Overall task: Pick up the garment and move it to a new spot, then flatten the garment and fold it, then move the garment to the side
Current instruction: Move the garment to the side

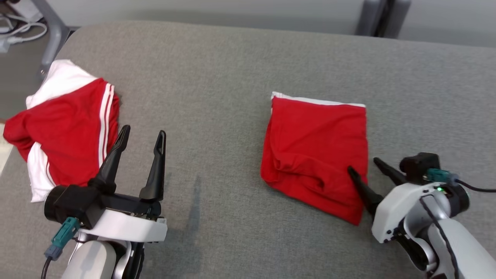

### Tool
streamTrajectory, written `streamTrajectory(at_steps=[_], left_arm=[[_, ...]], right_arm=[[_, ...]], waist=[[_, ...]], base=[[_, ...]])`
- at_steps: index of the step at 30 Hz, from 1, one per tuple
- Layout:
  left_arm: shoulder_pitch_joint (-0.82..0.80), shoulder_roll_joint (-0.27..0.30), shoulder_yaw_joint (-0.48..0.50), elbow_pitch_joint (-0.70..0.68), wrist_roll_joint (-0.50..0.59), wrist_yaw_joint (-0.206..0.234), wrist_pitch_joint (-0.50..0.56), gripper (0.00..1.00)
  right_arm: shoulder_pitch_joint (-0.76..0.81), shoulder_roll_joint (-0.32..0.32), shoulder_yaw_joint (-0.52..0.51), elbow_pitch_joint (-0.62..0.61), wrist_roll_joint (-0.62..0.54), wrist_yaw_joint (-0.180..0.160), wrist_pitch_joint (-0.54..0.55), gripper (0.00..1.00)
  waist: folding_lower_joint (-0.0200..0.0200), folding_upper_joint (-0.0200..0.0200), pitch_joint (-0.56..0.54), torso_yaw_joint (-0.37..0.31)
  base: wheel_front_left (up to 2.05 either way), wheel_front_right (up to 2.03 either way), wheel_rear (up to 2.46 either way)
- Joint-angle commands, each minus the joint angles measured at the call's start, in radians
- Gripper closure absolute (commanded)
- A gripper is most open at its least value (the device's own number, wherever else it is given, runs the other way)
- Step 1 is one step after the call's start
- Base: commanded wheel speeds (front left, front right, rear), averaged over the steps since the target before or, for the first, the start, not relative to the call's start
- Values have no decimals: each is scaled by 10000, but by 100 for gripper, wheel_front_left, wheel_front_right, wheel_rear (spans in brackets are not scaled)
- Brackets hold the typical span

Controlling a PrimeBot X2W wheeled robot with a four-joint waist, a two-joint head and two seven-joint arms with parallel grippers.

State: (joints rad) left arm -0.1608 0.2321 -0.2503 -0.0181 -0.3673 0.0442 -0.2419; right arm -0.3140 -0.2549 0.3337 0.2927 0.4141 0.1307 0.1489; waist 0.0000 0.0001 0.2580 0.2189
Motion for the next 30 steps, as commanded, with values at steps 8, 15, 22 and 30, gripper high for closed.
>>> streamTrajectory(at_steps=[8,15,22,30], left_arm=[[-600,-204,126,535,63,-274,-198,0],[-713,-289,315,717,160,-418,-219,0],[-607,-238,601,485,307,-519,-221,0],[-516,88,847,89,477,-464,-191,0]], right_arm=[[-954,-312,1449,962,910,2,1056,0],[-1341,-494,1706,832,1145,-1,1128,100],[-1425,-879,1755,18,499,-1,958,100],[-652,-1434,1526,-1334,-220,0,1238,100]], waist=[[0,-1,608,302],[0,-1,649,109],[0,-1,690,-538],[0,-1,824,-2096]], base=[[0,0,0],[0,0,0],[0,0,0],[0,0,0]])
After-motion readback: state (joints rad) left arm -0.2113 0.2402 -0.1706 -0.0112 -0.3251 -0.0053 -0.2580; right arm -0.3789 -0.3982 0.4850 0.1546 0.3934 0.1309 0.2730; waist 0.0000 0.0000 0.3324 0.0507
